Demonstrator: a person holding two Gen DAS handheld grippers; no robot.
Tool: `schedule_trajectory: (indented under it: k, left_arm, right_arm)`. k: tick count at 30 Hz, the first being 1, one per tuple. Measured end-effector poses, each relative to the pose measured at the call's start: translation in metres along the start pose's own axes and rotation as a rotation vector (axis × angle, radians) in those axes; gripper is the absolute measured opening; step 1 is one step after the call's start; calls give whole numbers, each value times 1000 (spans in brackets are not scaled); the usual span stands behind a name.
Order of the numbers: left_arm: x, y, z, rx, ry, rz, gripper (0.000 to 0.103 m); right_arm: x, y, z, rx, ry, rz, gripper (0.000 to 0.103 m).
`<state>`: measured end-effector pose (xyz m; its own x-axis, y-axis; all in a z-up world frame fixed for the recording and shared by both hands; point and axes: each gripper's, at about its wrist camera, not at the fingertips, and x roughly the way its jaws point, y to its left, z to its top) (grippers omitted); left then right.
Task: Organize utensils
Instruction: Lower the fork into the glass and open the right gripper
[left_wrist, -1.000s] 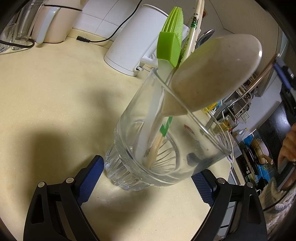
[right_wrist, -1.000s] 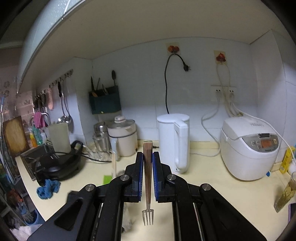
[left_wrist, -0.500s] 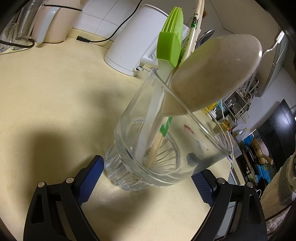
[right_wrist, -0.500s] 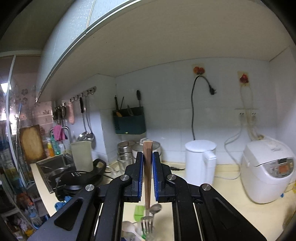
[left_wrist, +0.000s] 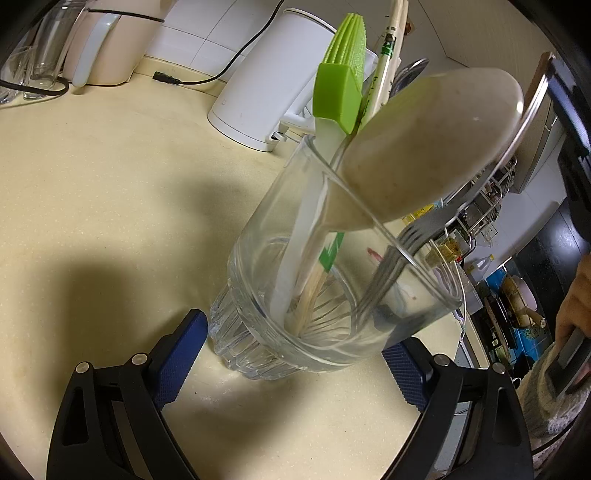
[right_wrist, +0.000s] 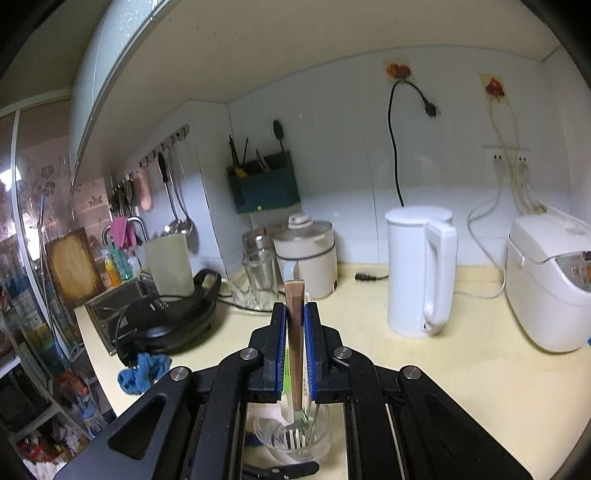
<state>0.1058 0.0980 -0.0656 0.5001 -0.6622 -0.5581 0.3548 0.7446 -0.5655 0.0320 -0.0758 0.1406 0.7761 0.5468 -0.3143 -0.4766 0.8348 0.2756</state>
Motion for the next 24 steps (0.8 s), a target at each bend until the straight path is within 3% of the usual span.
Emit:
schedule_trajectory:
  k: [11,20,24]
  left_arm:
    - [0,0,0,0,0,0,94]
    - [0,0,0,0,0,0,94]
    - [0,0,0,0,0,0,94]
  right_arm:
    - [30,3,-23,-20,120,-5,10]
    - [43,11,-28,-39,158,-6,10]
    - [48,15,-29,-53,180,-46,17]
